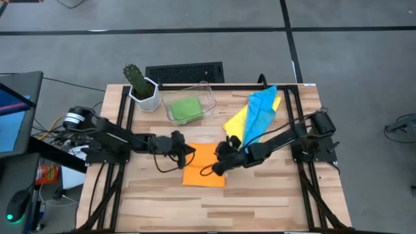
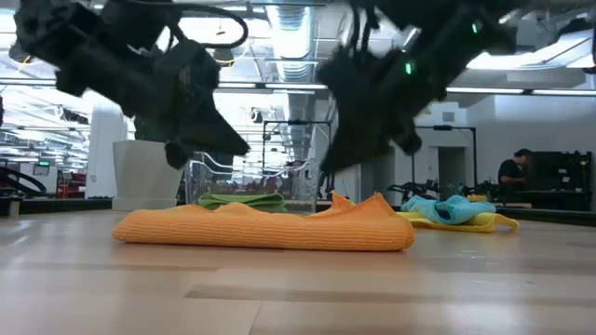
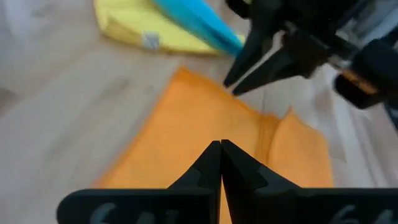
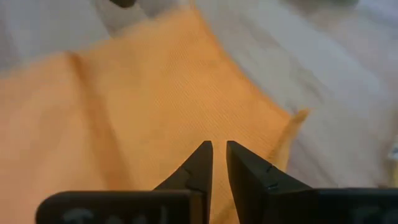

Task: Fold microfiber towels
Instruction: Fold the orange microfiber cloth

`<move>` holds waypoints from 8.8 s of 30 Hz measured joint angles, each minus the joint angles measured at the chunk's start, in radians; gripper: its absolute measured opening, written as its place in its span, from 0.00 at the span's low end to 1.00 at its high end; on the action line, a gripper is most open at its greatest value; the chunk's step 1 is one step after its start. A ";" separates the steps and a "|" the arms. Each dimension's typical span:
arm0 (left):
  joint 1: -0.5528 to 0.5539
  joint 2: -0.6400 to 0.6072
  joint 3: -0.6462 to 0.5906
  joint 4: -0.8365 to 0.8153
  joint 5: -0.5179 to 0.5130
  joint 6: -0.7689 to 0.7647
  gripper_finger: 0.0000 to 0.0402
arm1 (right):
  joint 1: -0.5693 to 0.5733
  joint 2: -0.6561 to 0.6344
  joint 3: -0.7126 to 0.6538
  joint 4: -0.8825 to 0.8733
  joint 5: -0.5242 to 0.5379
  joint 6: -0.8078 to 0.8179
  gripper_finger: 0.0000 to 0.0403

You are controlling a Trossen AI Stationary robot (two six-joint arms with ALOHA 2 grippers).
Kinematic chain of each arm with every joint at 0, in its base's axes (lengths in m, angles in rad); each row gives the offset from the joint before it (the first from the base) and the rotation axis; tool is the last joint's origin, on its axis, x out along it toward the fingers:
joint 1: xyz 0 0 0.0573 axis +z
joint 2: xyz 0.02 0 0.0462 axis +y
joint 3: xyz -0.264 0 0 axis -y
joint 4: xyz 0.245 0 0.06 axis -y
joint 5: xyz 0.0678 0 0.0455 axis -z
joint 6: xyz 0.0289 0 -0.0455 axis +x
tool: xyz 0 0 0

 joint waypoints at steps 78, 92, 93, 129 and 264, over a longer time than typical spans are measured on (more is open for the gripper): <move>0.272 -0.001 0.009 -0.238 0.232 -0.027 0.37 | -0.127 -0.181 -0.211 -0.032 -0.241 0.391 0.54; 0.251 0.137 0.047 -0.229 0.116 -0.080 0.48 | -0.115 -0.033 -0.057 -0.210 -0.273 0.412 0.51; 0.252 0.137 0.047 -0.230 0.104 -0.085 0.48 | -0.115 -0.029 -0.056 -0.210 -0.276 0.412 0.51; 0.215 -0.014 0.039 -0.209 0.160 -0.188 0.00 | -0.081 -0.084 0.057 -0.347 -0.228 0.316 0.01; -0.399 0.178 0.044 0.086 -0.137 -0.374 0.38 | 0.308 0.000 0.056 0.071 -0.124 0.154 0.27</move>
